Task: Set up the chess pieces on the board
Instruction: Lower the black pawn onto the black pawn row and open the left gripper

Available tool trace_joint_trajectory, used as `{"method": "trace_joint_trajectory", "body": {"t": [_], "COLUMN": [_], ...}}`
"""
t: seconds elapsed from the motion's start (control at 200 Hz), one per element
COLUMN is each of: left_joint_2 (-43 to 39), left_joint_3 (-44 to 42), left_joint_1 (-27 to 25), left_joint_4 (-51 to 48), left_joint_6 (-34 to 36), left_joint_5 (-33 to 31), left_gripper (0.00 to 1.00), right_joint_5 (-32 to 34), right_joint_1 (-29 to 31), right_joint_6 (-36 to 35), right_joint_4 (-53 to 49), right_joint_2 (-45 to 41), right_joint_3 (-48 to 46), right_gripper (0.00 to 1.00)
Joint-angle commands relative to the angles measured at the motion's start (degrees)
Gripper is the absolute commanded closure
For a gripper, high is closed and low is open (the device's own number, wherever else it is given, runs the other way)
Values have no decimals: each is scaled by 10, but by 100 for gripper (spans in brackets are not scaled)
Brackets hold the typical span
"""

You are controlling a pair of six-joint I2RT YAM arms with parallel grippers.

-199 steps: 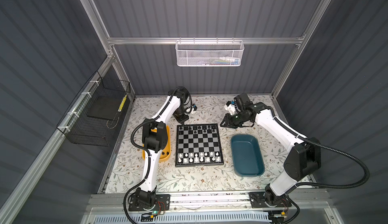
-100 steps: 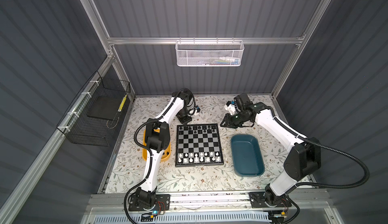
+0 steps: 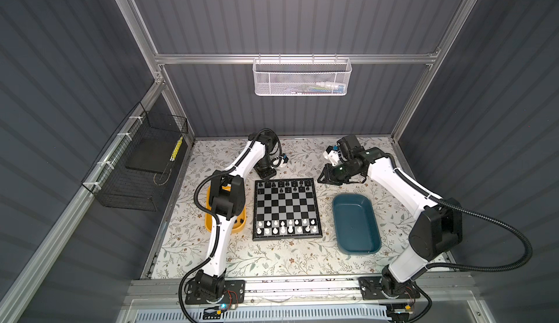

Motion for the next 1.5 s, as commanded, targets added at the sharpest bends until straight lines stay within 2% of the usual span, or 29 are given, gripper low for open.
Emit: {"method": "trace_joint_trajectory", "body": {"t": [0.0,0.826,1.041,1.496], "left_joint_2": [15,11,10,6], "left_joint_3": [-6,-40,-42,-44], "left_joint_1": [-6,-12,-13,-14], "left_joint_4": [-7,19,20,21], "left_joint_6": [-4,-6,-2,1], "left_joint_5": [-1,-18,-24,-31], "left_gripper": [94,92,85,77], "right_joint_5": [6,4,4,2], "right_joint_1": [-3,-3,-2,-3], "right_joint_6": [-10,-2,-2,-3], "right_joint_4": [-14,1,5,9], "right_joint_2": [0,-7,-5,0], "right_joint_3": [7,-18,-19,-20], "right_gripper": [73,73,73,73]}}
